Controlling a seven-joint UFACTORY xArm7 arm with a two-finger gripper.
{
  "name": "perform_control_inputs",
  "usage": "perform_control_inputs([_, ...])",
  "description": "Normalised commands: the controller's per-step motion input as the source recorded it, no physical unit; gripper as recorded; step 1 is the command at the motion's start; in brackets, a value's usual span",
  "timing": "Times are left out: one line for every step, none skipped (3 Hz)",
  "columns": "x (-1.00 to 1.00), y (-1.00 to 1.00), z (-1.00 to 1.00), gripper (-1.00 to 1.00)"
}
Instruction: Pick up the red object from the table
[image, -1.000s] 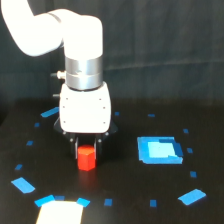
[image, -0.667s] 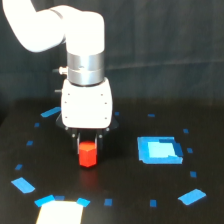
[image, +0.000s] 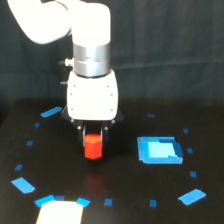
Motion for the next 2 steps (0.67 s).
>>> perform_control_inputs([0.51,-0.46,1.00,-0.65])
perform_control_inputs([0.46,-0.30,0.89,-0.19])
